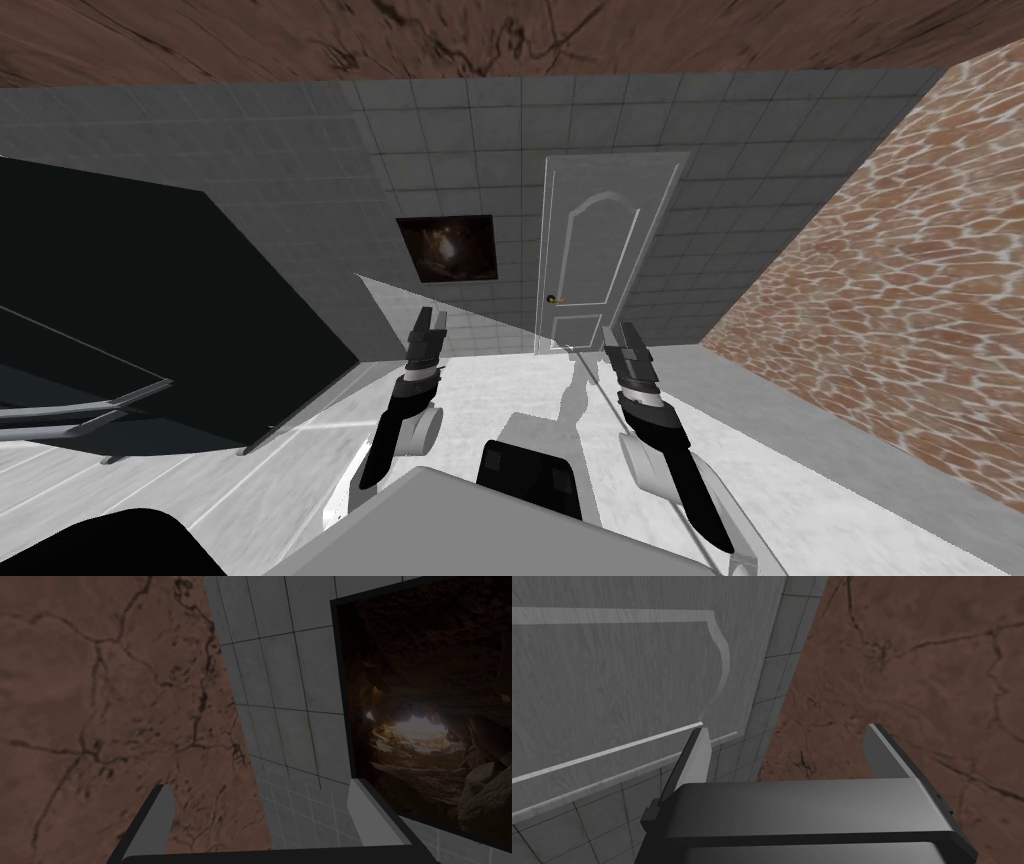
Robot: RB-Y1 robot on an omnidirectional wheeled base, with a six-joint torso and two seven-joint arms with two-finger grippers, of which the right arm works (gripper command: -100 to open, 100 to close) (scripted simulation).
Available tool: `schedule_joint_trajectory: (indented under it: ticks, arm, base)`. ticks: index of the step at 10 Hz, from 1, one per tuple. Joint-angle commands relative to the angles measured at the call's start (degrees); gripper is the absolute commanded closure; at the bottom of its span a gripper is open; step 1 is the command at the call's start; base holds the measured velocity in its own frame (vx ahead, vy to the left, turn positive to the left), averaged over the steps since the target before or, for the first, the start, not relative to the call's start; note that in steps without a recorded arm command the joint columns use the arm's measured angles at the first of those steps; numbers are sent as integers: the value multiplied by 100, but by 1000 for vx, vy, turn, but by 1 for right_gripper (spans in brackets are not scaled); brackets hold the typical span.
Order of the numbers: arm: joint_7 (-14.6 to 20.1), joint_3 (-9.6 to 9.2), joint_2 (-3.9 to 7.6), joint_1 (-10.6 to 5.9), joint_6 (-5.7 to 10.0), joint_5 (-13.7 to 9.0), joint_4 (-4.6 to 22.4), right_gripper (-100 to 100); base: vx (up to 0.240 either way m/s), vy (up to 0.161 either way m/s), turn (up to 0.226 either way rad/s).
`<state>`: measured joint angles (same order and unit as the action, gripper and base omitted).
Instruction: Pull the door open
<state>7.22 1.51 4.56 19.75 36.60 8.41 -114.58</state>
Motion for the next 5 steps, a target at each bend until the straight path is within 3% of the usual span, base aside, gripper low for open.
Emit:
schedule_joint_trajectory:
  ticks: [1,5]
  arm:
    - [45,12,34,-113,48,27,286,-100]
    - [158,37,126,-419,115,106,945,-100]
  base:
    - [93,-16,5]
    - [105,-10,5]
